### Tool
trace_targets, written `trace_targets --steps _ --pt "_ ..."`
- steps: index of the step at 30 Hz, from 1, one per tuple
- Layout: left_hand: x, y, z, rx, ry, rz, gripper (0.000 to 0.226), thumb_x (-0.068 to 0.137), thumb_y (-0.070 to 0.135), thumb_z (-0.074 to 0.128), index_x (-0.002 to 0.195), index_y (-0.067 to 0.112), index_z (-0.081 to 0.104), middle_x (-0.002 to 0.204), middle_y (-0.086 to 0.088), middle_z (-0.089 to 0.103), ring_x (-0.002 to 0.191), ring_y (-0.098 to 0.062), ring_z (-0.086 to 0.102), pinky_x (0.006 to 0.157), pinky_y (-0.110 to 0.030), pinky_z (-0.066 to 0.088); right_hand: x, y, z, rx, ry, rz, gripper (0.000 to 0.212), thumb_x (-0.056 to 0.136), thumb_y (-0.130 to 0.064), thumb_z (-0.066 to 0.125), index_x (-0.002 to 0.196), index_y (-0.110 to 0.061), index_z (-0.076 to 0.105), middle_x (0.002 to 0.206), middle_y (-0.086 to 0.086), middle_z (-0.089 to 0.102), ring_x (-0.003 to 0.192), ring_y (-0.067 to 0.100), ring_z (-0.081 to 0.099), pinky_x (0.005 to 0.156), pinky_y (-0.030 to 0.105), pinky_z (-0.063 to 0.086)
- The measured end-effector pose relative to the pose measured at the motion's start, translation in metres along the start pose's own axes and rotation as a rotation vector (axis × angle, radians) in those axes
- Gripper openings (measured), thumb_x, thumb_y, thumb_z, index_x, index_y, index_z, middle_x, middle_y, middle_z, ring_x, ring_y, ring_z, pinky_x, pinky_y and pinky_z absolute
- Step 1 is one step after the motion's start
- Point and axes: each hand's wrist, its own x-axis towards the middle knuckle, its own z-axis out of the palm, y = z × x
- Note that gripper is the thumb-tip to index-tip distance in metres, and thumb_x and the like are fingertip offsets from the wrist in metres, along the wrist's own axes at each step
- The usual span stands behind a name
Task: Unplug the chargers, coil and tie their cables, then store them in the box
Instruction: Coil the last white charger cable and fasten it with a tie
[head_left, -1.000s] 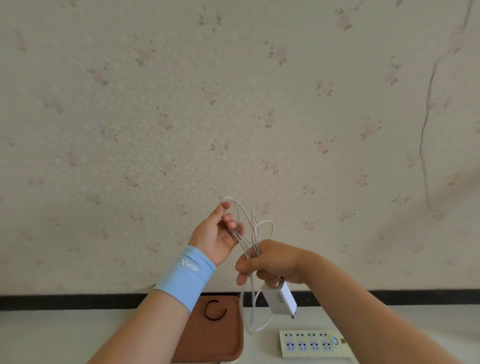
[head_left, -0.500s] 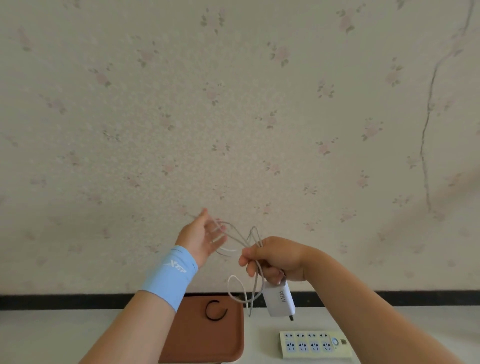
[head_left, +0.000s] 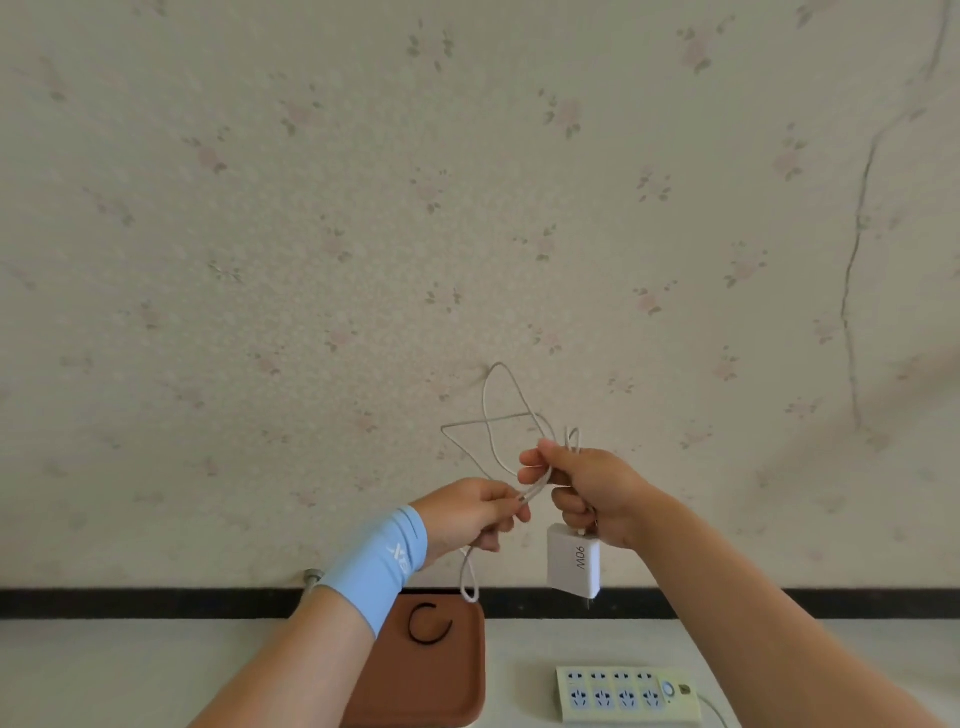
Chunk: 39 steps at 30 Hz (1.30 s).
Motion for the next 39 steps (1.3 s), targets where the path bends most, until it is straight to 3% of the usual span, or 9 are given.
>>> trace_targets --steps 7,16,21,26,29,32,34,36,39 --pt "0.005 0.014 -0.004 -1.201 0.187 0.081 0.021 0.105 0.019 0.039 0.089 0.013 0.052 0.061 0.002 0.033 0.046 -0.010 0.028 0.045 -0.022 0.038 -0.009 0.003 0.011 -0.414 -0.204 0.007 0.064 0.097 -0.068 0.040 0.112 -0.016 0.075 0.106 -0.004 0.078 0.052 0.011 0.031 0.053 0.029 0.023" --pt "0.012 0.012 -0.017 -1.603 0.349 0.115 0.025 0.106 0.019 0.036 0.084 0.012 0.048 0.059 0.003 0.034 0.041 -0.010 0.030 0.039 -0.021 0.036 -0.012 0.006 0.031 -0.608 -0.554 0.021 0.029 0.100 -0.039 0.059 0.086 -0.014 0.067 0.098 0.008 0.078 0.061 0.012 0.046 0.046 0.018 0.033" --pt "0.010 0.011 -0.020 -1.225 0.484 0.094 0.021 0.106 0.013 0.037 0.088 0.010 0.048 0.061 -0.001 0.039 0.041 -0.012 0.036 0.047 -0.026 0.045 -0.010 0.007 0.035 -0.675 -0.521 0.036 0.046 0.103 -0.052 0.045 0.070 -0.021 0.049 0.091 0.006 0.078 0.059 0.013 0.045 0.048 0.021 0.031" --pt "-0.003 -0.004 -0.042 0.188 0.578 -0.168 0.040 0.099 0.040 0.047 0.086 0.007 0.066 0.081 -0.007 0.072 0.060 -0.022 0.063 0.064 -0.030 0.055 -0.007 0.011 0.028 -0.728 -0.445 0.014 0.056 0.105 -0.056 0.034 0.060 -0.023 0.037 0.073 0.002 0.075 0.048 0.011 0.037 0.053 0.023 0.032" --pt "-0.009 -0.011 -0.049 0.772 0.502 -0.398 0.048 0.090 0.057 0.052 0.070 0.014 0.064 0.065 0.000 0.064 0.055 -0.021 0.055 0.061 -0.028 0.047 -0.008 0.010 0.025 -0.786 -0.416 0.009 0.055 0.105 -0.054 0.034 0.061 -0.022 0.040 0.063 -0.002 0.068 0.045 0.007 0.042 0.056 0.022 0.037" --pt "-0.007 -0.006 -0.039 0.608 0.602 0.022 0.017 0.093 0.037 0.058 0.082 0.023 0.061 0.080 0.012 0.062 0.076 -0.012 0.058 0.070 -0.023 0.046 -0.011 0.010 0.025 -0.843 -0.454 0.014 0.055 0.106 -0.054 0.034 0.061 -0.022 0.040 0.070 -0.001 0.071 0.047 0.005 0.050 0.070 0.029 0.043" --pt "-0.007 0.001 -0.030 0.392 0.478 0.285 0.014 0.097 0.023 0.054 0.102 0.030 0.065 0.106 0.018 0.064 0.103 0.000 0.058 0.088 -0.012 0.040 -0.010 0.010 0.025 -0.838 -0.469 -0.012 0.056 0.104 -0.056 0.036 0.060 -0.022 0.041 0.065 0.001 0.067 0.054 0.013 0.054 0.084 0.038 0.048" --pt "-0.006 0.003 -0.022 0.287 0.229 0.283 0.022 0.101 0.026 0.049 0.109 0.032 0.068 0.117 0.017 0.065 0.114 0.002 0.055 0.101 -0.018 0.038 -0.008 0.009 0.025 -0.735 -0.447 -0.035 0.056 0.102 -0.058 0.040 0.059 -0.022 0.040 0.052 0.001 0.053 0.053 0.020 0.050 0.081 0.040 0.049" --pt "-0.005 -0.002 -0.019 0.240 0.114 0.172 0.038 0.098 0.051 0.046 0.097 0.025 0.073 0.095 0.006 0.073 0.097 -0.012 0.066 0.102 -0.036 0.047 -0.007 0.006 0.021 -0.569 -0.384 -0.024 0.052 0.100 -0.053 0.047 0.059 -0.022 0.043 0.047 0.000 0.038 0.045 0.018 0.039 0.062 0.030 0.045"
